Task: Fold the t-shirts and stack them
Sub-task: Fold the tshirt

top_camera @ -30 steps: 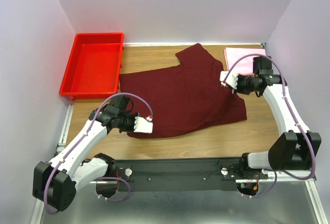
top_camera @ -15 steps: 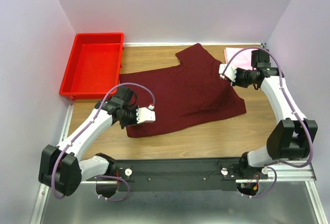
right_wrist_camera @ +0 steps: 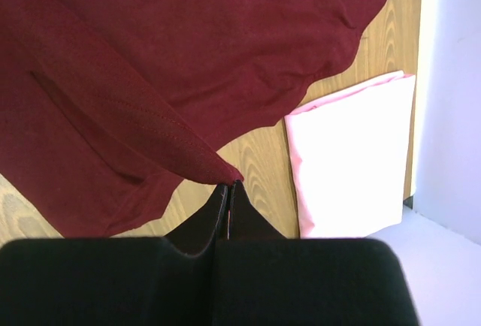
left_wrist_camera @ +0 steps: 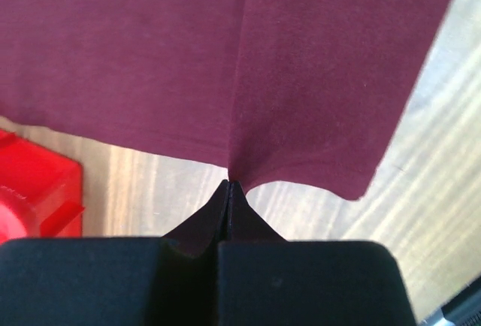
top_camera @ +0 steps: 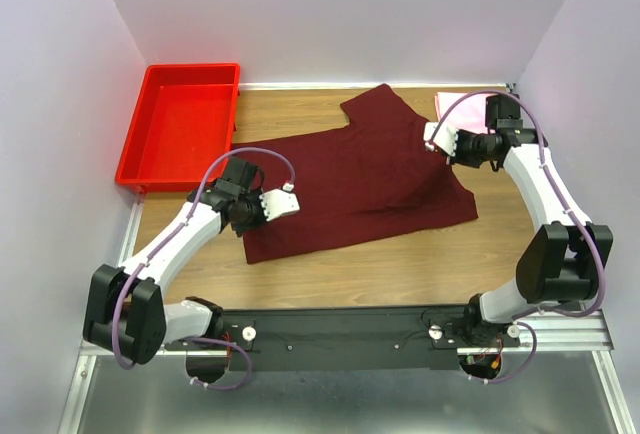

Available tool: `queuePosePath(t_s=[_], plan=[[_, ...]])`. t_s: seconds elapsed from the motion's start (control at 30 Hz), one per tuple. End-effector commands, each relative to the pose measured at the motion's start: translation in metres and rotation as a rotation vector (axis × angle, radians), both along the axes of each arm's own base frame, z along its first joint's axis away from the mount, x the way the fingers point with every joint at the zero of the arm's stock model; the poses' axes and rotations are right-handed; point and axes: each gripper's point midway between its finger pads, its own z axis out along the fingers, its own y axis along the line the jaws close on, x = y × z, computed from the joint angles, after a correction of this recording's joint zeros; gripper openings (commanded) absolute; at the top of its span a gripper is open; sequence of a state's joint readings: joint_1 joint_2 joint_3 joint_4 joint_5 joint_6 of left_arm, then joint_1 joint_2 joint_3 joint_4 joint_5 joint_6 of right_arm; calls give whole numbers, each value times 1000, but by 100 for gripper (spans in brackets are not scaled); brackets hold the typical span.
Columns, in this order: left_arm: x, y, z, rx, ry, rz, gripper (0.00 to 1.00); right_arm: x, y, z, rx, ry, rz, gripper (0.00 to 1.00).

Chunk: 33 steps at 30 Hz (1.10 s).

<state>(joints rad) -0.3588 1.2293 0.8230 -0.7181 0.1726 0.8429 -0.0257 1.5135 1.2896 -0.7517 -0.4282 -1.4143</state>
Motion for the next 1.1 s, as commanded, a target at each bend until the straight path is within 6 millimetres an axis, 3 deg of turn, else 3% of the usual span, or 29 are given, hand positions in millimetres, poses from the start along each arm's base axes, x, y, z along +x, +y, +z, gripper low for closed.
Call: queuePosePath(t_s=[0.0,0.47,0.83,1.07], plan=[[26,7,10,22,-89,84,0,13,-6,4,-33,-23,-21,1],[29,14,-14,71,-51,97,0,25,-8,-7,-21,-7,-51,1],[35,12,-17,75,-41,96,0,34,0,-16,-11,7,-54,1],[37,15,-28,97,-28,104,0,40,-4,-26,-20,26,-88,1]])
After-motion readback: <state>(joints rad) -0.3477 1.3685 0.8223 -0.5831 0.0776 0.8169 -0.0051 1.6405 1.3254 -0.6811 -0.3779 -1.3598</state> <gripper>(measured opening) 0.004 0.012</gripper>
